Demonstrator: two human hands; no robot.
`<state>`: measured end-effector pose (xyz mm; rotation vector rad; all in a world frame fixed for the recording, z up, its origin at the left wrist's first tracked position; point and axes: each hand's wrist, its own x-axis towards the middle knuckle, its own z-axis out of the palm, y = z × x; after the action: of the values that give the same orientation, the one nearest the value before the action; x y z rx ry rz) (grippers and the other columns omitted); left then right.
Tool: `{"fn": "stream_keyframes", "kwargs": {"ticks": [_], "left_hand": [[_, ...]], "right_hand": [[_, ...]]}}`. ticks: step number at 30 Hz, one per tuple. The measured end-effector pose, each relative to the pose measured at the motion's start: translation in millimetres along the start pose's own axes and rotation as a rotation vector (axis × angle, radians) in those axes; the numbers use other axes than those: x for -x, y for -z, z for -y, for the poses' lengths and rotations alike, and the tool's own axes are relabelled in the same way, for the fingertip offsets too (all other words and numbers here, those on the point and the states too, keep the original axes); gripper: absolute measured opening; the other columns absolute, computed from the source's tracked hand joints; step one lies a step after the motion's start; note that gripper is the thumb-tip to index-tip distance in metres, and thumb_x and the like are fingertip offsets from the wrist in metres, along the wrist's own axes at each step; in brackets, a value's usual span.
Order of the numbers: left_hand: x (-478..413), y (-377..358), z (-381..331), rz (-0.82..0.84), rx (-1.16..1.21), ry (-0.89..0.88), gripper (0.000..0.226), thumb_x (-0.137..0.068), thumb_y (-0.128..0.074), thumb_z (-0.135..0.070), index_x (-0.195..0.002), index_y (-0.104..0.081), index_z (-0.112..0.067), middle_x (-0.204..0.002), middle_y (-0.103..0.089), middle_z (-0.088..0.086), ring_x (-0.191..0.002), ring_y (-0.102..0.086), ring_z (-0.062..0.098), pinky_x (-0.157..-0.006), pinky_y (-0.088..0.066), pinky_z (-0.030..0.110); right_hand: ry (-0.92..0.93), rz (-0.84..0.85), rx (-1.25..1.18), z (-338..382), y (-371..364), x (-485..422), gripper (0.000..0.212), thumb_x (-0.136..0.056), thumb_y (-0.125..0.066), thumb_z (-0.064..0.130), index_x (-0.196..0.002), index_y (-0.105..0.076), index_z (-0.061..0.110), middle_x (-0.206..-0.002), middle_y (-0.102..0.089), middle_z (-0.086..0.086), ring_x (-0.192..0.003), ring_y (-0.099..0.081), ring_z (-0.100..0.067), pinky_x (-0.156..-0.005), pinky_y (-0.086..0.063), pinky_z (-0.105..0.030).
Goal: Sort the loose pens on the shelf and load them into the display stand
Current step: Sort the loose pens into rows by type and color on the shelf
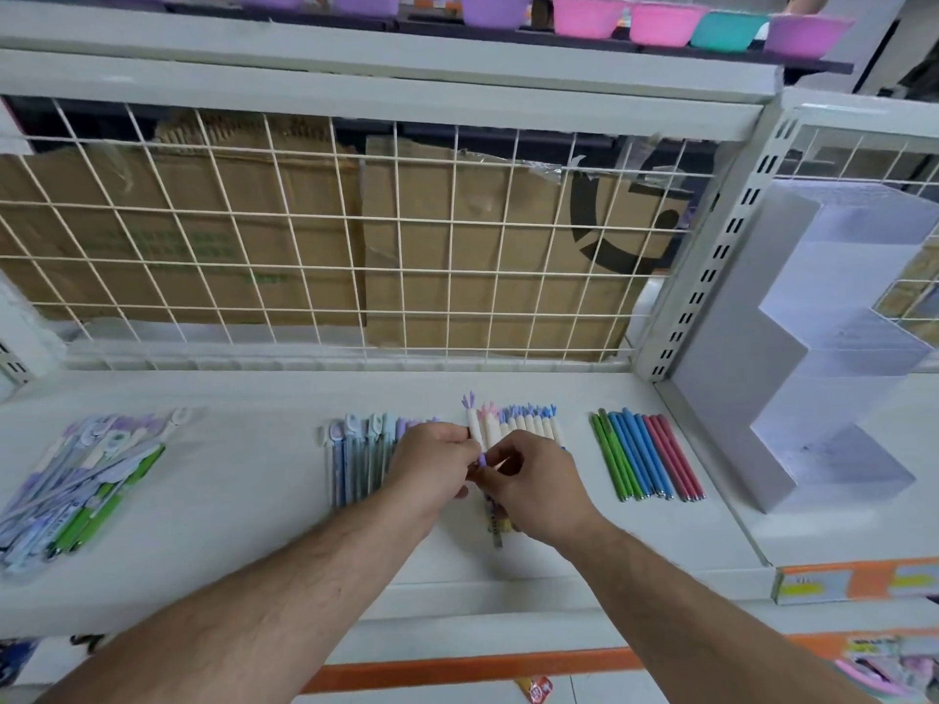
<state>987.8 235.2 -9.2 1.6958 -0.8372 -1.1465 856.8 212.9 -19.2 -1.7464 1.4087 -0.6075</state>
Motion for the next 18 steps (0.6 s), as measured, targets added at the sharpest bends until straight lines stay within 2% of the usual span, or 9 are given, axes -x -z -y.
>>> {"fn": "stream_keyframes", "kwargs": {"ticks": [2, 5, 7, 10, 13, 15, 18], "left_hand": [[0, 0, 1, -0.070, -0.061, -0.034, 0.019, -0.084, -0.062, -0.008, -0.080, -0.071, -0.024, -0.086, -0.071, -0.002, -0.078, -0.064, 0.016, -0.064, -0.044, 0.023], [-1, 6, 4, -0.147, -0.201, -0.091, 0.023, -0.086, -0.060, -0.012, -0.103, -0.066, -0.027, -0.099, -0.066, -0.008, -0.084, -0.062, 0.006, -0.059, -0.041, 0.019], [-3, 13, 6, -0.167, -0.236, -0.116, 0.022, -0.087, -0.059, -0.012, -0.102, -0.066, -0.027, -0.097, -0.065, -0.010, -0.083, -0.061, 0.002, -0.056, -0.040, 0.013], [-4, 22, 9, -0.179, -0.253, -0.124, 0.020, -0.087, -0.061, -0.011, -0.094, -0.067, -0.028, -0.092, -0.066, -0.012, -0.084, -0.063, 0.003, -0.061, -0.041, 0.009], [-6, 34, 12, -0.204, -0.270, -0.137, 0.016, -0.087, -0.062, -0.014, -0.089, -0.066, -0.029, -0.088, -0.067, -0.014, -0.083, -0.064, 0.005, -0.066, -0.043, 0.016], [-7, 42, 14, -0.217, -0.276, -0.146, 0.013, -0.088, -0.063, -0.017, -0.086, -0.065, -0.030, -0.085, -0.066, -0.015, -0.080, -0.063, 0.003, -0.065, -0.044, 0.018], [-8, 51, 16, -0.223, -0.304, -0.157, 0.012, -0.088, -0.062, -0.017, -0.087, -0.066, -0.028, -0.083, -0.065, -0.018, -0.082, -0.063, 0.007, -0.071, -0.048, 0.022]], "right_hand": [[0.000, -0.030, 0.095, -2, -1, -6, 0.013, -0.087, -0.072, 0.031, -0.088, -0.063, 0.023, -0.073, -0.068, 0.004, -0.062, -0.068, -0.017, -0.059, -0.059, -0.037], [0.036, -0.012, 0.295, 2, -5, -14, 0.012, -0.090, -0.062, 0.027, -0.101, -0.059, 0.023, -0.082, -0.068, 0.002, -0.070, -0.065, -0.019, -0.062, -0.055, -0.035], [0.090, 0.046, 0.442, 7, -9, -17, 0.022, -0.091, -0.055, 0.022, -0.113, -0.055, 0.021, -0.081, -0.065, -0.001, -0.071, -0.062, -0.022, -0.056, -0.046, -0.032], [0.164, 0.117, 0.635, 15, -19, -22, 0.036, -0.091, -0.051, 0.017, -0.127, -0.055, 0.020, -0.098, -0.067, -0.009, -0.088, -0.065, -0.031, -0.067, -0.049, -0.033], [0.187, 0.134, 0.805, 20, -29, -25, 0.029, -0.090, -0.049, 0.014, -0.117, -0.059, 0.015, -0.106, -0.067, -0.011, -0.096, -0.066, -0.034, -0.068, -0.047, -0.032], [0.203, 0.162, 0.911, 22, -31, -26, 0.022, -0.087, -0.056, 0.010, -0.108, -0.061, 0.013, -0.107, -0.067, -0.010, -0.096, -0.067, -0.034, -0.066, -0.043, -0.031], [0.203, 0.189, 1.005, 26, -32, -26, 0.029, -0.078, -0.070, 0.004, -0.105, -0.064, 0.012, -0.106, -0.068, -0.010, -0.095, -0.069, -0.032, -0.065, -0.043, -0.031]]}}
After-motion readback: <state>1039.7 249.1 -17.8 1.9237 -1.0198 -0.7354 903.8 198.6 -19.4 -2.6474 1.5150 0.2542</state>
